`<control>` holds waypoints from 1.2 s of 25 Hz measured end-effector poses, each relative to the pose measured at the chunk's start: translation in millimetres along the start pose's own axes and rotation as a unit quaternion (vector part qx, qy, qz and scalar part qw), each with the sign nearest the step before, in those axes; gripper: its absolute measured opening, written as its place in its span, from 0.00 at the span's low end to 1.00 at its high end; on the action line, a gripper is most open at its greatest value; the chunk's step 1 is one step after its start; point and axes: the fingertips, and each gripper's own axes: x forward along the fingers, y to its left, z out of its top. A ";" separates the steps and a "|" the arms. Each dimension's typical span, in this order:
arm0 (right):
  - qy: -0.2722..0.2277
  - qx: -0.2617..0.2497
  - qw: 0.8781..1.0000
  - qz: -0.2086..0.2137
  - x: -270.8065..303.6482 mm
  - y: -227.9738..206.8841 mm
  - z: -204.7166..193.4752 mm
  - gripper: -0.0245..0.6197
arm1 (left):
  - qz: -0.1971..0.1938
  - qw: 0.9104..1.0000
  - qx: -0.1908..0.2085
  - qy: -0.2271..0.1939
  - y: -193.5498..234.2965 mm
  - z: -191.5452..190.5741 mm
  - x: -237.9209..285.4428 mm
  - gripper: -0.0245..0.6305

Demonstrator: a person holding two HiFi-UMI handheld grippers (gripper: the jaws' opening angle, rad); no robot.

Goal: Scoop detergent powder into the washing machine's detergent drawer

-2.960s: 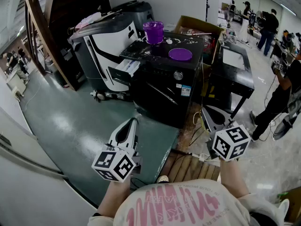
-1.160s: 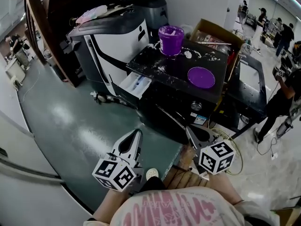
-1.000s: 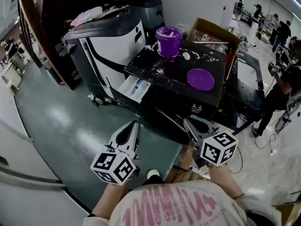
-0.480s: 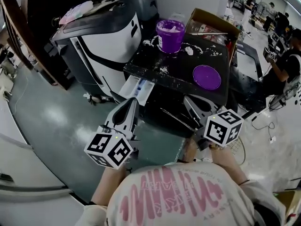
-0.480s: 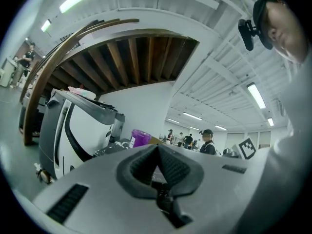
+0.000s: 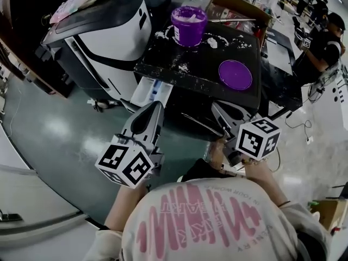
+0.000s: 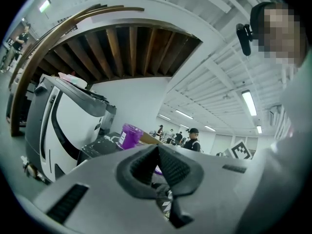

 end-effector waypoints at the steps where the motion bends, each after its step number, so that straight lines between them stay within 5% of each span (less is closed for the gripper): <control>1: 0.000 0.003 1.000 -0.002 1.2 -1.3 -0.4 0.04 | -0.002 1.000 -0.003 0.003 1.5 -1.5 0.9 0.04; 7: 0.021 0.006 1.000 -0.002 25.6 -8.3 -1.5 0.04 | -0.017 1.000 -0.024 -0.003 18.1 -0.2 7.3 0.04; 17: 0.052 -0.021 0.998 -0.011 74.5 -34.2 25.5 0.04 | 0.035 0.998 0.028 0.036 80.2 6.6 36.8 0.04; 23: 0.030 -0.035 0.999 -0.022 106.1 -76.5 69.8 0.04 | 0.011 0.999 0.035 0.022 93.3 32.3 72.5 0.04; 30: -0.001 -0.022 1.000 -0.013 151.7 -134.1 126.0 0.04 | 0.034 0.999 0.031 -0.003 123.9 62.4 112.1 0.04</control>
